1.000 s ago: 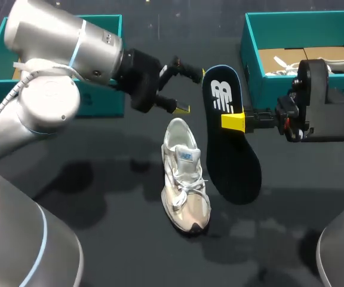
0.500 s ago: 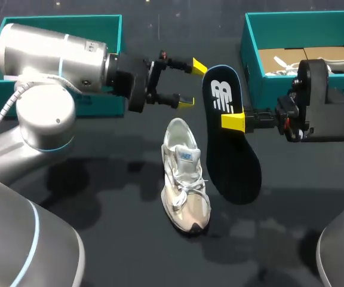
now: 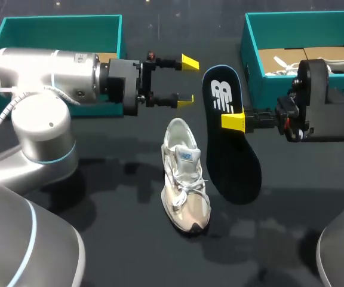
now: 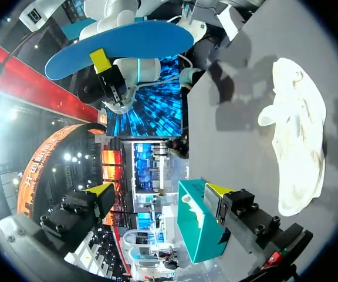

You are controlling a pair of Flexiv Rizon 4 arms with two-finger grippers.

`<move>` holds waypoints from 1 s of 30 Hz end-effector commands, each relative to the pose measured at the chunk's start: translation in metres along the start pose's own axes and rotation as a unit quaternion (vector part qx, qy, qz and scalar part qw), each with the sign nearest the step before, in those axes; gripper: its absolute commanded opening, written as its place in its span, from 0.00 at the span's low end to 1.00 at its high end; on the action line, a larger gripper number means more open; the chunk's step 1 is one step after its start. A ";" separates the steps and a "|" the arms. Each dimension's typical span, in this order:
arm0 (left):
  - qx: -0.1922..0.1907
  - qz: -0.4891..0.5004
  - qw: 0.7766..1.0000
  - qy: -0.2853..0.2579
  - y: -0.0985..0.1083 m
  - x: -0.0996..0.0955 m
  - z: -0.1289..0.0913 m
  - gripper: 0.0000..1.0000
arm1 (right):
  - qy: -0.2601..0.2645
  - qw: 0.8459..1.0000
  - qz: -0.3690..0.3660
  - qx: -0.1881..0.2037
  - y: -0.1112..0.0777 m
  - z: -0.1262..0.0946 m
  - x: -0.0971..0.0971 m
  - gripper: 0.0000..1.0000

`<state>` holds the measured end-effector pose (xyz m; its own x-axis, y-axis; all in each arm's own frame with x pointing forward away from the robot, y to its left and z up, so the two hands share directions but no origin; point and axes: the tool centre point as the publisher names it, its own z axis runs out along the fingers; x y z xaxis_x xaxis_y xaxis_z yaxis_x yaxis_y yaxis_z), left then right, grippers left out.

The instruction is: Take the shoe out of the shoebox, open the shoe tongue, remove and reinsert the insole, then place the shoe into the shoebox

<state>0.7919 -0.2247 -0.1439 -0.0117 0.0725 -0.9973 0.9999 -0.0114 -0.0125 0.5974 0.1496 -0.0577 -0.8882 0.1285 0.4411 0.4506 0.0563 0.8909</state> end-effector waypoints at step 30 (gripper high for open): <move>0.001 -0.002 1.000 -0.001 0.001 -0.003 0.002 1.00 | 0.016 0.989 0.148 0.001 0.016 -0.027 -0.108 0.00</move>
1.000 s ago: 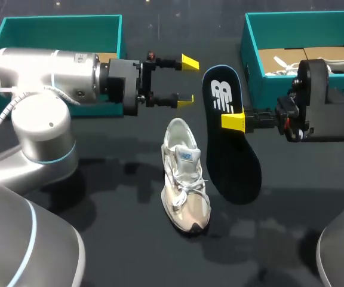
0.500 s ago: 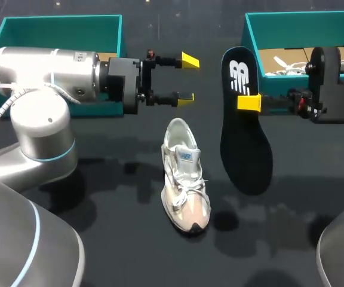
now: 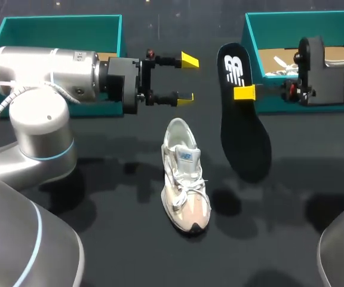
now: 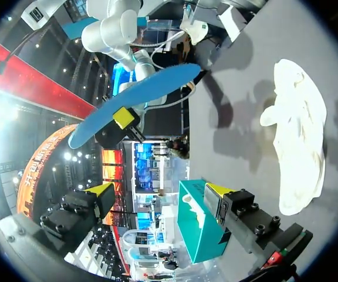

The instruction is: Take the shoe out of the shoebox, open the shoe tongue, remove and reinsert the insole, then place the shoe into the shoebox

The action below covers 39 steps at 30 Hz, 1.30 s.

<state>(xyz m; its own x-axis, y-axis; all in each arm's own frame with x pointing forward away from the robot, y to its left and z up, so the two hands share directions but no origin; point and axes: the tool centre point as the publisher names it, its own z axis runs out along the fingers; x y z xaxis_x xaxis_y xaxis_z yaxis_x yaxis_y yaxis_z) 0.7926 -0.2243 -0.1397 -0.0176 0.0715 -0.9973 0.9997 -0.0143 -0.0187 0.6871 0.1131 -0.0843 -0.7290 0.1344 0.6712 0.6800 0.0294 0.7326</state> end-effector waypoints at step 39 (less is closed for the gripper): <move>-0.001 0.001 1.000 -0.001 0.000 0.001 0.003 1.00 | -0.017 0.975 0.221 0.000 0.035 -0.007 -0.081 0.00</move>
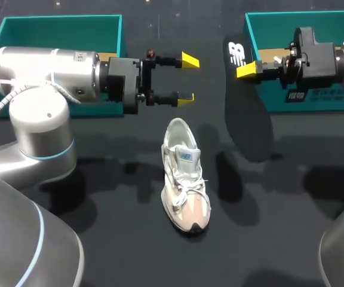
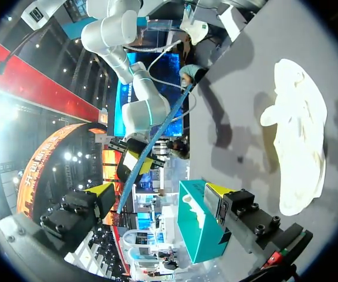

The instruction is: Take the shoe out of the shoebox, open the shoe tongue, remove and reinsert the insole, then place the shoe into the shoebox

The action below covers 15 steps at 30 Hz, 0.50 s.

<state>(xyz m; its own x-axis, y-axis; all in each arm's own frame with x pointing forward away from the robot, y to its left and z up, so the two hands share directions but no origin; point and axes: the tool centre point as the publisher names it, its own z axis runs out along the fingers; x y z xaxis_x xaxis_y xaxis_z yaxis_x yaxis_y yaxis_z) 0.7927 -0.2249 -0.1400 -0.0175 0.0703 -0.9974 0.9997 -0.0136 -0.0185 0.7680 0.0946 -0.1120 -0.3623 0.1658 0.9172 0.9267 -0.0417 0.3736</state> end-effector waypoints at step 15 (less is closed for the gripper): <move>-0.007 0.014 1.000 0.001 -0.004 0.007 -0.005 1.00 | 0.015 0.996 0.088 0.006 0.009 0.014 -0.015 0.00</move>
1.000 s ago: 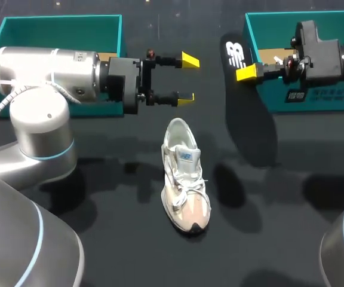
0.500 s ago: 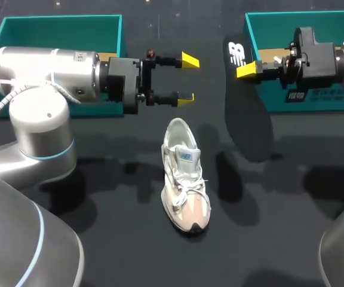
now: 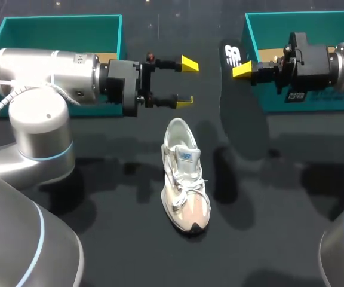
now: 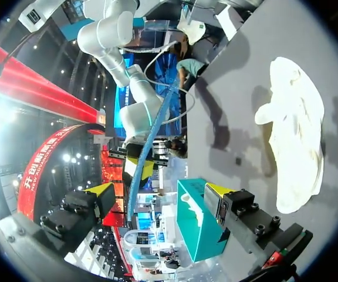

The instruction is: Take the shoe out of the shoebox, open the shoe tongue, remove and reinsert the insole, then place the shoe into the shoebox

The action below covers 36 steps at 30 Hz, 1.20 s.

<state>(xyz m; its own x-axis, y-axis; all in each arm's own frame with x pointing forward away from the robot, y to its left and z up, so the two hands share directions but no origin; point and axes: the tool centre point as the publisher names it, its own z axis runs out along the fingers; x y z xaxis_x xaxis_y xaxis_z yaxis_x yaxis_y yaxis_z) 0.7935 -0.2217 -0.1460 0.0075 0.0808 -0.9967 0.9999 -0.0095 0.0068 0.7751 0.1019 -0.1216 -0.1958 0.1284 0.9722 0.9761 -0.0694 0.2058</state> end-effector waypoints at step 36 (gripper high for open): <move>-0.033 0.000 0.999 -0.007 0.002 0.021 0.023 0.73 | -0.017 0.983 0.179 -0.032 0.044 0.045 -0.036 0.00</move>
<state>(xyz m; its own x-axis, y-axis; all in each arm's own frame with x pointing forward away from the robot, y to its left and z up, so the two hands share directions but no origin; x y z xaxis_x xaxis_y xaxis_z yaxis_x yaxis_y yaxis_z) 0.7922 -0.2376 -0.1669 0.0072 0.0652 -0.9978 0.9983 0.0574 0.0110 0.8301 0.1363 -0.1527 0.1606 0.1128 0.9806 0.9747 -0.1749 -0.1395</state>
